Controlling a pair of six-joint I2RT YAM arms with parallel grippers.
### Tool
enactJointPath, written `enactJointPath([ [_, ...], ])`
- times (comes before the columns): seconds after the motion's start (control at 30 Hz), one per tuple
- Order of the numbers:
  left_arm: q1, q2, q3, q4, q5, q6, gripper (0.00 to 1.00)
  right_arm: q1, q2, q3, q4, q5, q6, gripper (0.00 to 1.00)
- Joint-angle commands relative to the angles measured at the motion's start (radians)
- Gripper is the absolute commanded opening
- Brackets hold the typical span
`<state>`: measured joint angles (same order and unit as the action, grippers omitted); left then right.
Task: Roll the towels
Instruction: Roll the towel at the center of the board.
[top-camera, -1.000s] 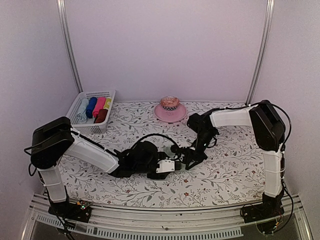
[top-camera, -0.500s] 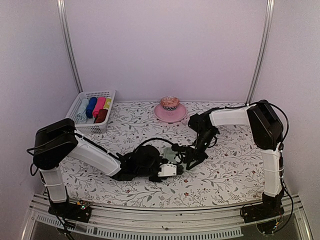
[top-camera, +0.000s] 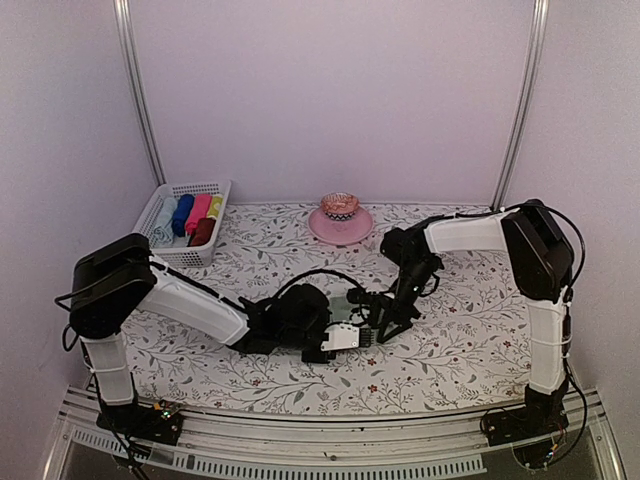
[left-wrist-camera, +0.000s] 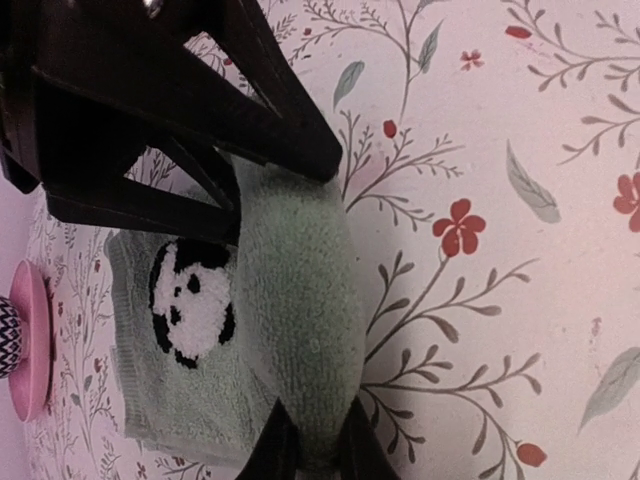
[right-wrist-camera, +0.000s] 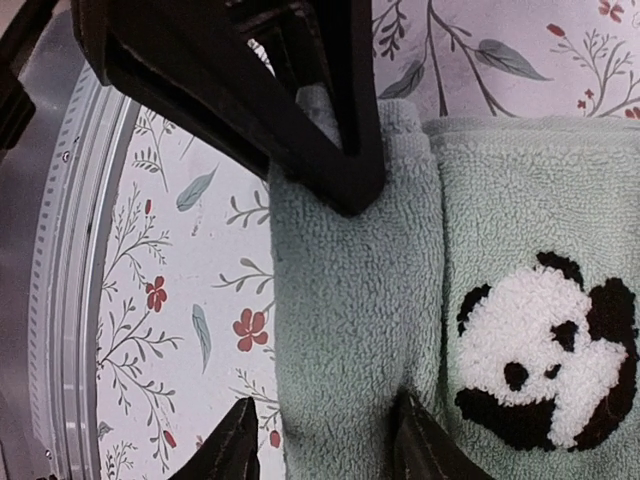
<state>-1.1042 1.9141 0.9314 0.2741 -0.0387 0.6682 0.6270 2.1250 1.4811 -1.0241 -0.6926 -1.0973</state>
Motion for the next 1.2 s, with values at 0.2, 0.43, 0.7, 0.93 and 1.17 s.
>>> enactJointPath([
  [0.2, 0.094, 0.04, 0.118, -0.267, 0.278, -0.191, 0.04, -0.028, -0.282, -0.233, 0.284, 0.07, -0.04, 0.55],
  [0.43, 0.15, 0.116, 0.184, -0.348, 0.389, -0.274, 0.03, -0.056, -0.449, -0.412, 0.49, 0.079, -0.049, 0.58],
  [0.7, 0.208, 0.135, 0.19, -0.349, 0.509, -0.382, 0.03, -0.054, -0.581, -0.585, 0.645, 0.054, -0.149, 0.63],
  [0.93, 0.254, 0.169, 0.236, -0.378, 0.626, -0.427, 0.03, 0.015, -0.565, -0.623, 0.721, 0.124, -0.158, 0.62],
  [1.17, 0.275, 0.208, 0.266, -0.41, 0.664, -0.436, 0.03, 0.078, -0.522, -0.637, 0.78, 0.196, -0.137, 0.62],
])
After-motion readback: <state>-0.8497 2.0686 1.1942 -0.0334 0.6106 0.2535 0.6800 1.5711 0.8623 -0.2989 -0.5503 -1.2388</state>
